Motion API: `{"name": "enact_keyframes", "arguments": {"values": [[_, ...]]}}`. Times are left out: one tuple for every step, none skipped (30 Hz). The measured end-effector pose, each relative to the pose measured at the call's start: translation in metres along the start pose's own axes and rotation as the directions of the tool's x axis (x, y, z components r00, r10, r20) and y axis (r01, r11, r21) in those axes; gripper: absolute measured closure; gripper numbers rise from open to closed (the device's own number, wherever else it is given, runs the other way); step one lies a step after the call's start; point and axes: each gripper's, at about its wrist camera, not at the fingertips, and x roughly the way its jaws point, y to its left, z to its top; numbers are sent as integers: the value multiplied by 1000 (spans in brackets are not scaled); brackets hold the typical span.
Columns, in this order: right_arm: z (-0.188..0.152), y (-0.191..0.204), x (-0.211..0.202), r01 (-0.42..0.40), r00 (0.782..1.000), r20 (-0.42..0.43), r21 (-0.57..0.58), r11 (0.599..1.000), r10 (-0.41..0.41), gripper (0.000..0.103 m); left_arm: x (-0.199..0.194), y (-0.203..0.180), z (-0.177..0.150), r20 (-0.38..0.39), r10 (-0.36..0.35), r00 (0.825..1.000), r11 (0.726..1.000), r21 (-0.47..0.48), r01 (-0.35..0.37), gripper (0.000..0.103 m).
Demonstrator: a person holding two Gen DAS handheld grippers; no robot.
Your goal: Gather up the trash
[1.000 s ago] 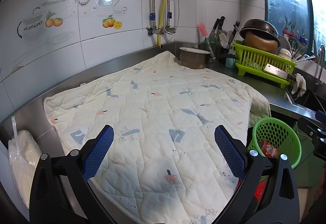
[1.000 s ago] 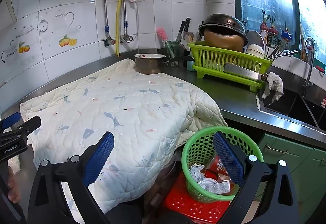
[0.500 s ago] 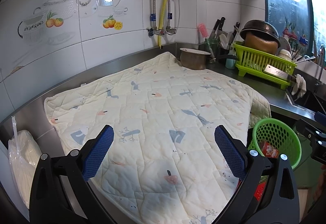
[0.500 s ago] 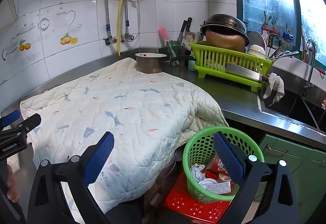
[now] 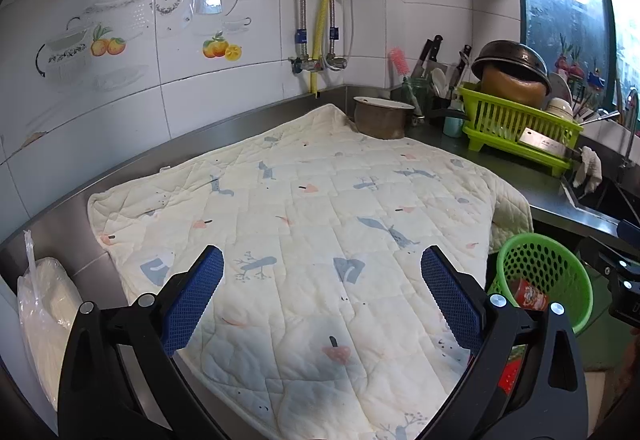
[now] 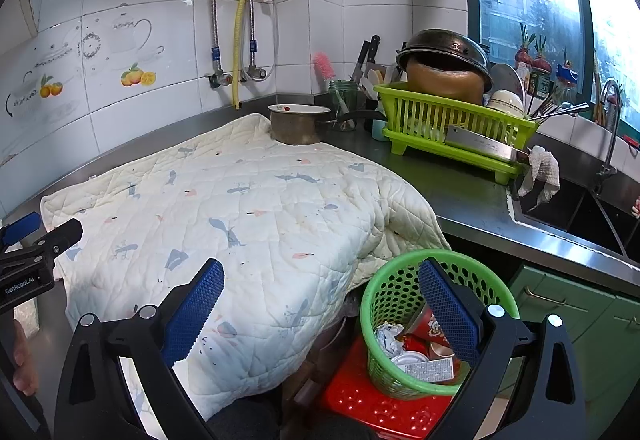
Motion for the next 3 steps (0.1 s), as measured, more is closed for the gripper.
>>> {"name": "enact_keyframes", "arguments": {"values": [[0, 0, 0, -1, 1000, 0, -1, 1000, 1, 8, 0, 0, 0, -1, 1, 1000, 1000, 0, -1, 5], [0, 0, 0, -1, 1000, 1, -2, 1000, 1, 8, 0, 0, 0, -1, 3, 1000, 1000, 0, -3, 5], [0, 0, 0, -2, 1000, 0, -2, 1000, 2, 8, 0, 0, 0, 0, 5, 1000, 1000, 0, -5, 5]]}}
